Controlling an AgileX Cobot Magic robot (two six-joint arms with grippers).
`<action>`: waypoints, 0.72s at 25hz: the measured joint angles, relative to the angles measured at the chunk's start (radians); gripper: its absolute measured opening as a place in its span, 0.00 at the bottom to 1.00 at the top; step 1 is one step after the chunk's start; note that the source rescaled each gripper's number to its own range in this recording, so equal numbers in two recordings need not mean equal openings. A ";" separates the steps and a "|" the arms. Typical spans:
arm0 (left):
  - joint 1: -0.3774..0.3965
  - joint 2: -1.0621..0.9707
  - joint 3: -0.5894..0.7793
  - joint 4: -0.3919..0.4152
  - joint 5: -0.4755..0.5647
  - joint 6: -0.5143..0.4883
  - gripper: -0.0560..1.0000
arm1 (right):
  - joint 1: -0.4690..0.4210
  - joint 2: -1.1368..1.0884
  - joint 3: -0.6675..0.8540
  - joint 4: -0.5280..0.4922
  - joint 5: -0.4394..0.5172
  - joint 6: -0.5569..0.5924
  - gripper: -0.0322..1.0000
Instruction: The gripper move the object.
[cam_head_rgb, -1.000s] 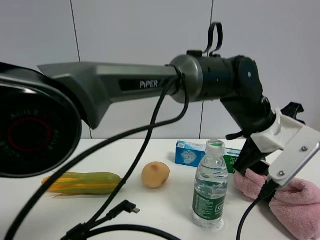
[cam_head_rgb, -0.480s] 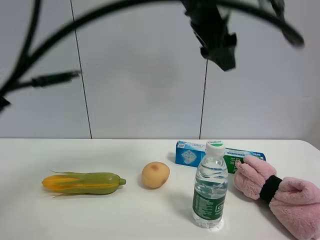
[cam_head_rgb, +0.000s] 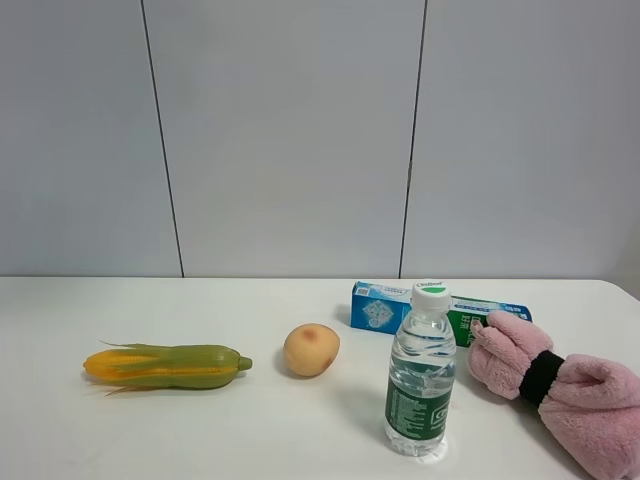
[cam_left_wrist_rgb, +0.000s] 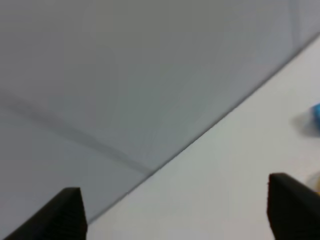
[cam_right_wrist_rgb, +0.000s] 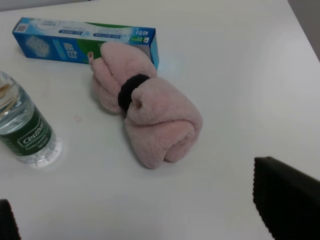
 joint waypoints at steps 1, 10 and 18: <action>0.049 -0.040 0.048 -0.004 0.001 -0.008 0.77 | 0.000 0.000 0.000 0.000 0.000 0.000 1.00; 0.502 -0.538 0.613 -0.134 0.001 -0.024 0.77 | 0.000 0.000 0.000 0.000 0.000 0.000 1.00; 0.656 -1.082 1.157 -0.270 -0.019 -0.027 0.77 | 0.000 0.000 0.000 0.000 0.000 0.000 1.00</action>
